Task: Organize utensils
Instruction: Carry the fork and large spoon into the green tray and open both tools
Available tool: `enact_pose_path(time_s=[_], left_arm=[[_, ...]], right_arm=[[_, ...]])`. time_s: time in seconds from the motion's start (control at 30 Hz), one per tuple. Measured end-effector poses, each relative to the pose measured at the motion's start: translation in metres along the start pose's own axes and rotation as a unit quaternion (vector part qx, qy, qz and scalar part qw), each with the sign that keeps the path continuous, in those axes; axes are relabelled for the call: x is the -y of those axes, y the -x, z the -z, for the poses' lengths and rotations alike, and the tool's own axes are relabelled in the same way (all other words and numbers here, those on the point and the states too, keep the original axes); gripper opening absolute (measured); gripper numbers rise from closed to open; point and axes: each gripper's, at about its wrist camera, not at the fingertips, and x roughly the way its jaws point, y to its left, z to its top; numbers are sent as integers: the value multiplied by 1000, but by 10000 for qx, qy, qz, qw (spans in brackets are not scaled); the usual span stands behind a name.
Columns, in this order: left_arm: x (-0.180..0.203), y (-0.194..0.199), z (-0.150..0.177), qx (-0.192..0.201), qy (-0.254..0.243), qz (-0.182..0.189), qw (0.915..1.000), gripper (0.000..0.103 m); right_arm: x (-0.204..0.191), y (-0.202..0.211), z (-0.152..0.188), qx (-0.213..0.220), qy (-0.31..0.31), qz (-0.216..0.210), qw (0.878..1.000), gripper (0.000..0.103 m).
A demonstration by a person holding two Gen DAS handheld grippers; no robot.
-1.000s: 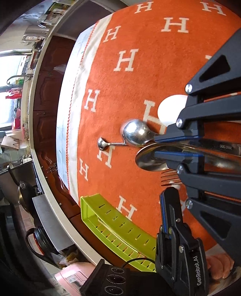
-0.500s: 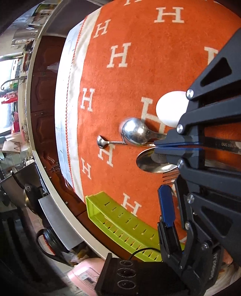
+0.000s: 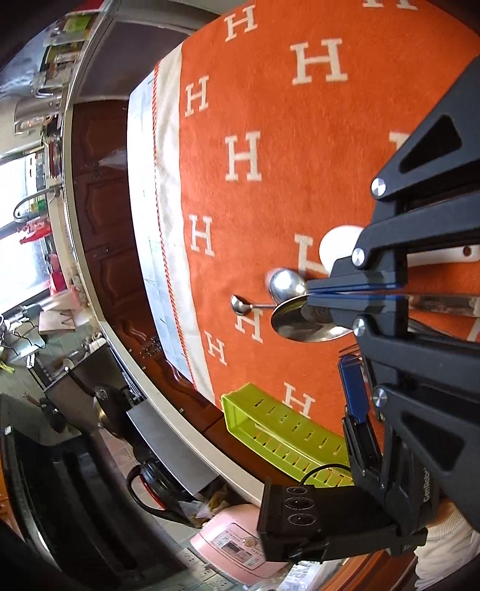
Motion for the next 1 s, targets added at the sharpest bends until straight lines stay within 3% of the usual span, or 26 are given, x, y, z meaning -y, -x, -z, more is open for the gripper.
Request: enact_pose_path(time_s=[0.17,0.37,0.57,0.77,1.0], left_arm=[[6,-9,2,-90,-51,-151,9998,11],[6,-10,3,46,215,-190,9996,0],[14,6,4,251,197,-92,9994,0],[23,59,2,688,64,-115,9975,0],[30,140,0,1205,-220,-607,9906,0]], right_arm=[[7,3,1,46,-128,8,9999,0],[12,3,4,2,-264,-45,9996,1],[9,15,7,68,-268,-106,9996,1],[-8,31,10,122,-185,-245,9995,0],[-41,48,4,237,-75,-539,9982,0]])
